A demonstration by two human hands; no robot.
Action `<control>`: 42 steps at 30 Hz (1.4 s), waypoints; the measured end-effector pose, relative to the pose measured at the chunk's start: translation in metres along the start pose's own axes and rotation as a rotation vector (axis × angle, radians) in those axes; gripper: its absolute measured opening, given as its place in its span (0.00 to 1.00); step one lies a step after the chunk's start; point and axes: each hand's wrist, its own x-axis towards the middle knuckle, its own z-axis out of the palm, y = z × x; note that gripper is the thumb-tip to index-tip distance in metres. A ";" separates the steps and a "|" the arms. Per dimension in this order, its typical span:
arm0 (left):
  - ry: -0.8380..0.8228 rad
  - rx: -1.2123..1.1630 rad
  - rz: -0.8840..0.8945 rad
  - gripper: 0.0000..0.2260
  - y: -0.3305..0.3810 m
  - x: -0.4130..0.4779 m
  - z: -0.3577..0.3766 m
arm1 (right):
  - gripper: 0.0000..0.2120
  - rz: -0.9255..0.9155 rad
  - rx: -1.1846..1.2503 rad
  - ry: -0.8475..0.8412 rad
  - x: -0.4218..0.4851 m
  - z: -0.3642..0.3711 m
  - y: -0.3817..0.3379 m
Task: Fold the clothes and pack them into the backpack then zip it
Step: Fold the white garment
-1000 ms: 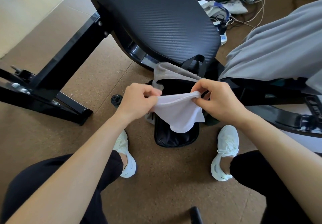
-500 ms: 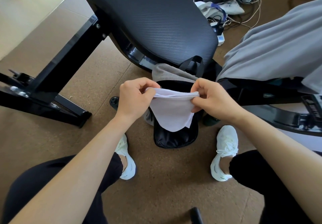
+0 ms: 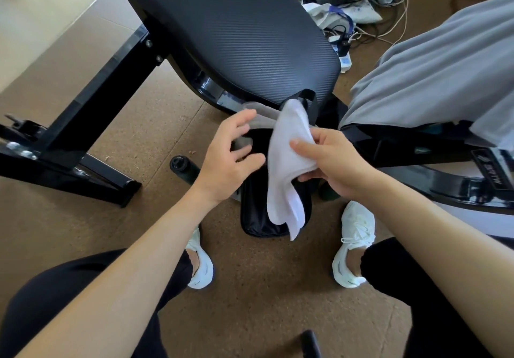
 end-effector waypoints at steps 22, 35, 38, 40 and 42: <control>0.034 0.263 -0.307 0.06 -0.061 -0.008 0.033 | 0.08 0.017 1.014 -0.004 -0.013 -0.022 -0.048; 0.233 -0.548 -0.542 0.21 -0.050 -0.005 0.000 | 0.28 0.302 0.628 0.691 0.010 -0.051 -0.016; 0.189 -0.732 -0.535 0.25 -0.040 -0.003 -0.003 | 0.37 0.251 0.562 0.724 0.012 -0.051 -0.017; 0.193 -0.838 -0.561 0.24 -0.032 -0.002 -0.005 | 0.37 0.218 0.522 0.704 0.016 -0.054 -0.017; 0.209 -0.894 -0.581 0.22 -0.024 -0.001 -0.008 | 0.31 0.177 0.498 0.651 0.018 -0.057 -0.016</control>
